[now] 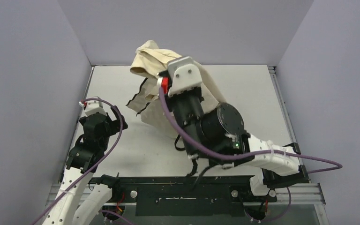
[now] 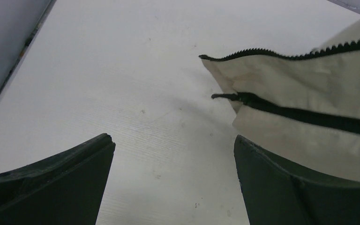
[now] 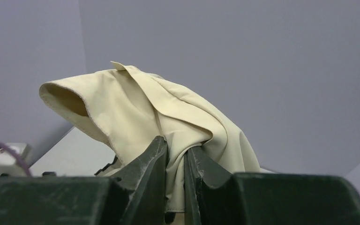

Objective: Zip up the jacket

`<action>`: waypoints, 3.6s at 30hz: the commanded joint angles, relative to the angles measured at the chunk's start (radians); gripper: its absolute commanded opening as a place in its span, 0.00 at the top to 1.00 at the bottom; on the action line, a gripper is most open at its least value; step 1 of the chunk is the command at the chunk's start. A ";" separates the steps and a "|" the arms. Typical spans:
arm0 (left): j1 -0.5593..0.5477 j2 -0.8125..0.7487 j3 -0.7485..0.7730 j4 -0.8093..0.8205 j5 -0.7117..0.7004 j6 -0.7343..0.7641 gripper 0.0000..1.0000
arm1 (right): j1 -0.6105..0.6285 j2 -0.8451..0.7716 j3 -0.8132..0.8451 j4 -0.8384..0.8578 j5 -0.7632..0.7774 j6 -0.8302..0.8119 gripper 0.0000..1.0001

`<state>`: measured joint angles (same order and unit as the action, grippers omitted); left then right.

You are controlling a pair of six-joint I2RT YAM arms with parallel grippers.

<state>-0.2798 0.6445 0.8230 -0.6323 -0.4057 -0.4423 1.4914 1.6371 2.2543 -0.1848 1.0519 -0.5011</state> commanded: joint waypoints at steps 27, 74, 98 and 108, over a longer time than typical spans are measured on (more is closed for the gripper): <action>0.002 -0.227 -0.022 0.052 -0.069 -0.019 0.04 | 0.340 -0.192 -0.084 0.561 0.205 -0.632 1.00; 0.014 -0.025 -0.012 0.058 0.012 0.000 0.03 | -1.232 0.083 -0.367 -0.317 -0.887 0.716 0.02; -0.329 0.902 0.267 0.430 0.006 0.083 0.03 | -0.910 -0.651 -1.474 -0.444 -0.769 1.312 0.02; -0.333 0.863 0.224 0.429 0.018 0.097 0.03 | -0.943 -0.623 -1.301 -0.779 -0.518 1.277 0.00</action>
<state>-0.6140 1.5677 1.0477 -0.2386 -0.3641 -0.3618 0.5747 0.9798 0.8978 -0.8814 0.4572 0.7765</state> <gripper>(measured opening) 0.973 0.999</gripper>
